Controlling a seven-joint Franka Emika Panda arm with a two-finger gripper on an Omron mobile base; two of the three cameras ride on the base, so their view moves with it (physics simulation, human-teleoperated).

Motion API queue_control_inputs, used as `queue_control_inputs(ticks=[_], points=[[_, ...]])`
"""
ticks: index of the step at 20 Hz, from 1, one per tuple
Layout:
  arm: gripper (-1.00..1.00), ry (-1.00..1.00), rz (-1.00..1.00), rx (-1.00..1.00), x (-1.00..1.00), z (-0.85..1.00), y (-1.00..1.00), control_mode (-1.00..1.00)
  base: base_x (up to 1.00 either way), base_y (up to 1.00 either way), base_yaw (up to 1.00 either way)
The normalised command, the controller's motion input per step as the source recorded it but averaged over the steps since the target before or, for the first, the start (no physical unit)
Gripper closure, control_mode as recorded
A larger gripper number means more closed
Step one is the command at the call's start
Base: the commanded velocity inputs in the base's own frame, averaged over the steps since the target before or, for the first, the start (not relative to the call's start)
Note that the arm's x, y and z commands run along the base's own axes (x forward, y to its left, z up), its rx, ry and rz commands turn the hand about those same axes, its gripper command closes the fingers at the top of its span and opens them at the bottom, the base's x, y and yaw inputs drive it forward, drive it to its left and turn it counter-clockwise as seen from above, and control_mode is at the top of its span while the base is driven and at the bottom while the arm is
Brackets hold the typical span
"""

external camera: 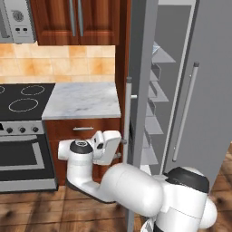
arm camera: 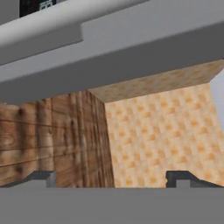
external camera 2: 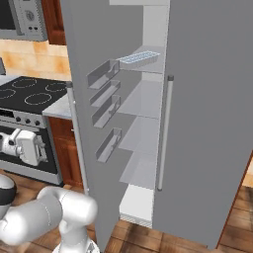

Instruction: The ice cube tray has been filled with water. Take the tray and place it in the freezer to make ice. Close the freezer door after placing the tray.

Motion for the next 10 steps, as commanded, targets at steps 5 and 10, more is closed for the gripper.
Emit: queue_control_inputs(ticks=[5,10], points=[[-1.00,0.06,0.00,0.00,0.21,-0.16,0.00,-1.00,0.00,0.00,0.00],[-1.00,0.05,0.00,0.00,0.26,-0.17,0.00,-1.00,0.00,0.00,0.00]])
